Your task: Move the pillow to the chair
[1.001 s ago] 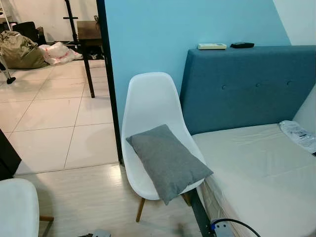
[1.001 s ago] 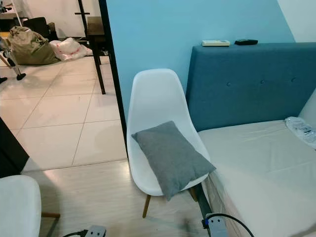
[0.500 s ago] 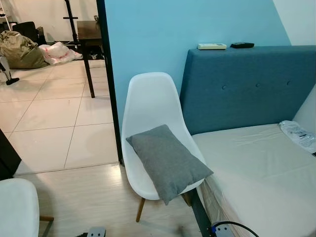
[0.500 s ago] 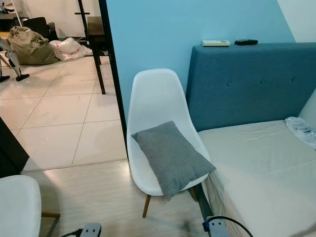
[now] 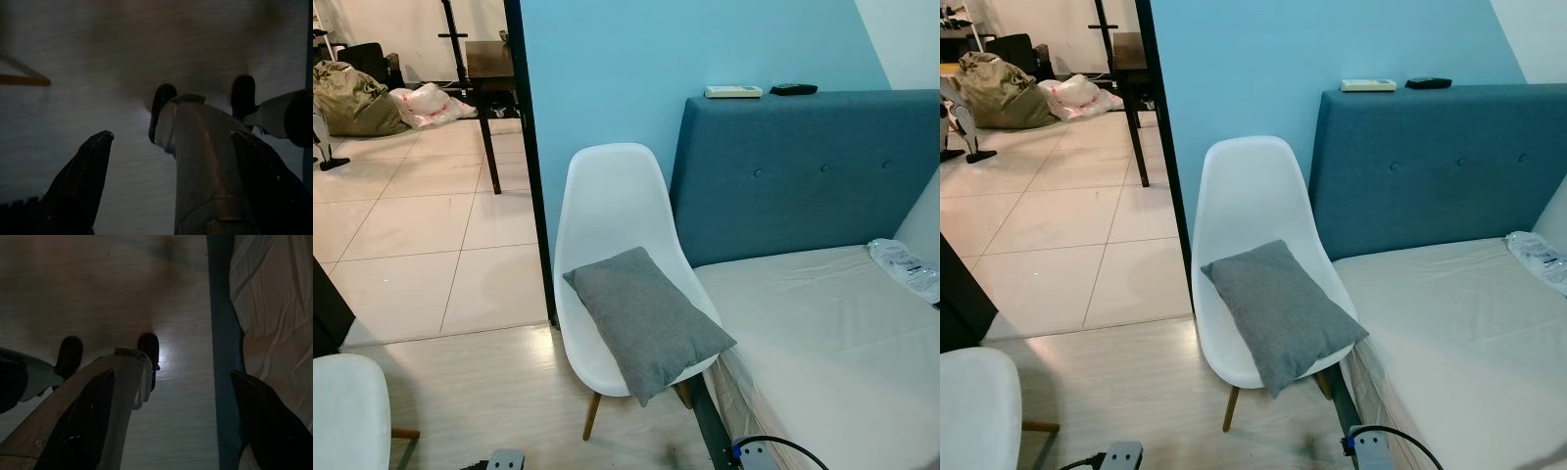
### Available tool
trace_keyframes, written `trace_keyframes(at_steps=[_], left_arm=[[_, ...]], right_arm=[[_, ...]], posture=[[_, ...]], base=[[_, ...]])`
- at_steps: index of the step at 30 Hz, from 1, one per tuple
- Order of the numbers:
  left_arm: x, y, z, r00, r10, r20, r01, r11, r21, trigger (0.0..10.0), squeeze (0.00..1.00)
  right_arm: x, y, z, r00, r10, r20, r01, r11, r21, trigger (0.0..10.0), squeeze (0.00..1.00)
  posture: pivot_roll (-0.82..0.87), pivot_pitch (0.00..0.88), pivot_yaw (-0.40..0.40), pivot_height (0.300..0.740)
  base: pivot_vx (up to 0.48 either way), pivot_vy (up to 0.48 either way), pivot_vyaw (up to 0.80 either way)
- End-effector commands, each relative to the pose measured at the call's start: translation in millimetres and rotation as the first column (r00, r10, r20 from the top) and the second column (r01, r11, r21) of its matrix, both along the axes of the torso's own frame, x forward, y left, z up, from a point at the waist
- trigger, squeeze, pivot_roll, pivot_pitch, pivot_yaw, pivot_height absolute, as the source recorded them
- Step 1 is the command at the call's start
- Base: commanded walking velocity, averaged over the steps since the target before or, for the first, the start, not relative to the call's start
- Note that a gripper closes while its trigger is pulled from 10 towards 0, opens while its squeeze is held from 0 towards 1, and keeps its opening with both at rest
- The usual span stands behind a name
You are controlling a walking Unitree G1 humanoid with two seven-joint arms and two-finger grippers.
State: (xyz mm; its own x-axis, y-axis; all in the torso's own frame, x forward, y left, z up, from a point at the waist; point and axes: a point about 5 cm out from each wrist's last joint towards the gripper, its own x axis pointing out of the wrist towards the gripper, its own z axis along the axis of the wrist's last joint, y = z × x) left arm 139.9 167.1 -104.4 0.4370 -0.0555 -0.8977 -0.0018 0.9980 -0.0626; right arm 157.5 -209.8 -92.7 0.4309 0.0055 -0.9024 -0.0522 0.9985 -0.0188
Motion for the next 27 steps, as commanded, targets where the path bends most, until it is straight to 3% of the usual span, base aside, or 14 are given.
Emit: trace_keyframes(at_steps=[1, 20, 27], left_arm=[[-6.5, 2.1, -2.1, 1.000, 0.000, -0.018, 0.000, 1.000, 0.007, 10.0, 0.00], [-1.6, -4.9, -0.8, 1.000, -0.016, -0.002, 0.016, 1.000, -0.011, 10.0, 0.00], [-2.7, -4.2, -1.2, 1.000, -0.021, -0.009, 0.021, 1.000, -0.004, 10.0, 0.00]], right_arm=[[-3.1, 1.4, -1.5, 1.000, 0.004, -0.014, -0.004, 1.000, 0.000, 10.0, 0.00], [-6.4, -1.7, -2.3, 0.999, -0.038, -0.019, 0.038, 0.999, 0.009, 10.0, 0.00], [-8.1, -4.0, -2.6, 0.999, -0.039, -0.033, 0.040, 0.999, 0.007, 10.0, 0.00]], posture=[[0.05, 0.000, -0.073, 0.740], [0.02, 0.000, -0.069, 0.740], [0.02, 0.000, -0.068, 0.740]], base=[[0.000, 0.000, 0.00], [0.000, 0.000, 0.00], [0.000, 0.000, -0.79]])
